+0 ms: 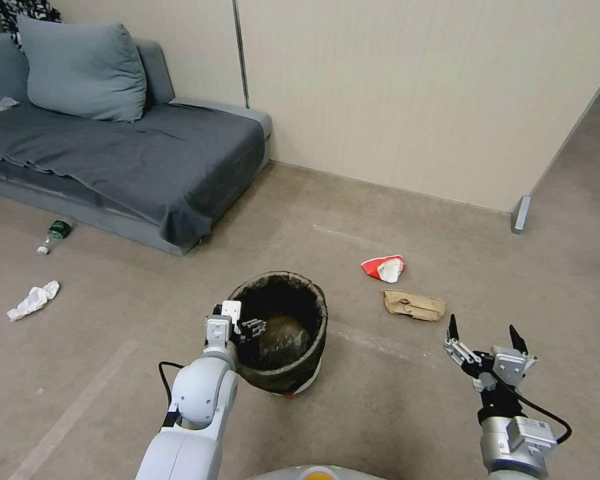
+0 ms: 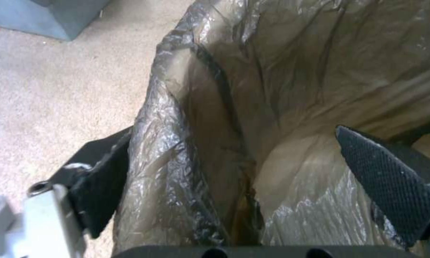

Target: Pick up the trash bin, then pick up the garbage from the floor and place it into the trash bin.

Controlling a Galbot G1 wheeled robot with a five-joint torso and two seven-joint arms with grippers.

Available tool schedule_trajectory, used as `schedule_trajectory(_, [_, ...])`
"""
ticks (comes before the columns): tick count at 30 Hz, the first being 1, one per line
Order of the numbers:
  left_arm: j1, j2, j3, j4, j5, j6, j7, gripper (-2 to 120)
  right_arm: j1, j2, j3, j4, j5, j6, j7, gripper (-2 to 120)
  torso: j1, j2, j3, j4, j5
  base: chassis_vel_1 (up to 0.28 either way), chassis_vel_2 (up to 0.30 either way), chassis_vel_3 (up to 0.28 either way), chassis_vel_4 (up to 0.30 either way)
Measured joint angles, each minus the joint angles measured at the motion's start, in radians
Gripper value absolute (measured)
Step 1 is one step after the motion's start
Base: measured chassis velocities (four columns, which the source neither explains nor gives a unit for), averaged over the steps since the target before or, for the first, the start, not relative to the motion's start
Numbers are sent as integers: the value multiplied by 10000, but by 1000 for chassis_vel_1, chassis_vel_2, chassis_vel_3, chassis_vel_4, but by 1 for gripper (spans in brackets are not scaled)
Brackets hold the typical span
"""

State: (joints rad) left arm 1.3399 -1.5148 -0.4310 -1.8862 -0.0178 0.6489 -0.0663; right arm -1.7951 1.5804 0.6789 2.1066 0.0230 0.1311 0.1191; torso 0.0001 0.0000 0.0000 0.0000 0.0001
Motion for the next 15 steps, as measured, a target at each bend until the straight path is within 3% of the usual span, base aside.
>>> schedule_trajectory(2, [0, 0, -8, 0, -10, 5, 13, 95, 5, 0, -12, -3, -4, 1, -2, 100, 0, 0, 0, 0, 0, 0, 0, 0, 0])
schedule_trajectory(4, [7, 0, -38, -6, -55, 11, 41, 84, 25, 3, -59, -6, -29, 2, -11, 100, -1, 0, 0, 0, 0, 0, 0, 0, 0])
schedule_trajectory(15, [20, 0, -65, -82, -79, 12, 31, 49, 24, 25, -104, -23, -136, 46, -16, 100, 0, 1, 0, 0, -1, 0, 0, 0, 0])
